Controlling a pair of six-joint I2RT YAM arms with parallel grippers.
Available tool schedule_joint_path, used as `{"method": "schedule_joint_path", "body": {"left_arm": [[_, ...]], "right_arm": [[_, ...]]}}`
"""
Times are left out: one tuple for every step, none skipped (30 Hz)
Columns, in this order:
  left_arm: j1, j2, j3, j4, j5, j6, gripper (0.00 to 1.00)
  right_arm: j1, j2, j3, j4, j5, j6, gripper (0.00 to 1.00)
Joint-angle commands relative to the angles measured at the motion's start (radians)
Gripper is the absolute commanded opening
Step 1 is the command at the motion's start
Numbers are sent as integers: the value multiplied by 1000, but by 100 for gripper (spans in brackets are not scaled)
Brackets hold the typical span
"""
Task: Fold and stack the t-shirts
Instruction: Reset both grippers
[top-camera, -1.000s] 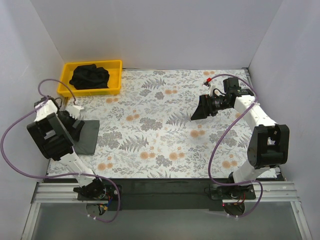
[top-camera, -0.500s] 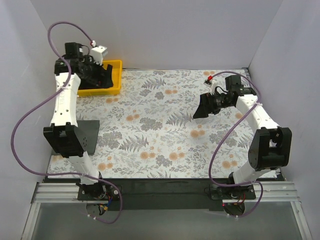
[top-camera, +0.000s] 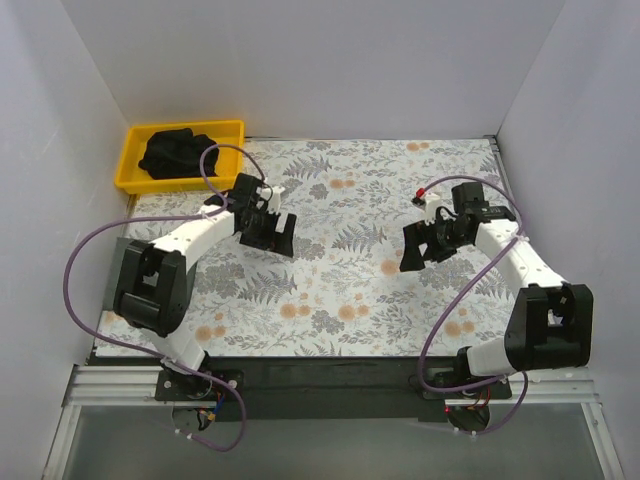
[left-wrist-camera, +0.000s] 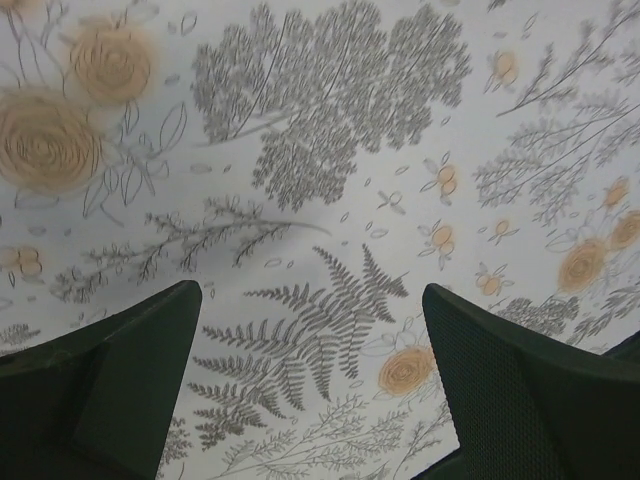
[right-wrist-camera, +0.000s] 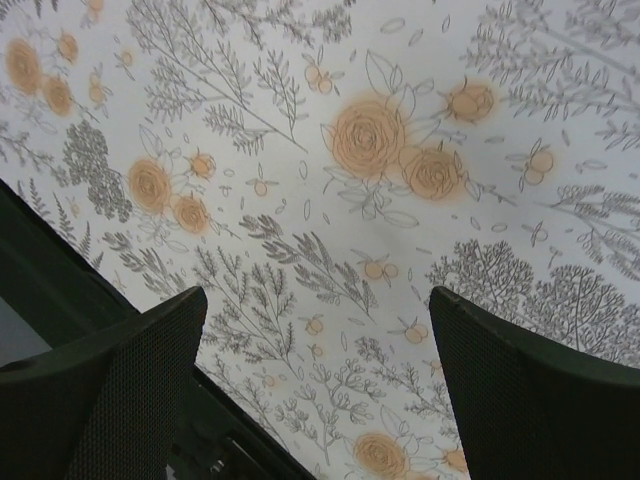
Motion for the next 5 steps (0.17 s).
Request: {"method": "schedule_joint_path", "body": {"left_arm": [[19,-156,-113,127,-76,-37,93],[19,-184,-124,132,-80,-36,93],[19,-196,-133,129,-82,-37,93],[17,-212,-131,121,-76,-44,93],[19,-215,-122,110,-76,-53,93]], "right_arm": [[-6,-48,-33,15,39,-26,98],[-6,-56,-44,18,37,-23,98],[-6,-63,-46,21,34,-21,98],[-7,-65,-46,23,27,-18,98],[-6,-66,-46,21,26,-18,98]]}}
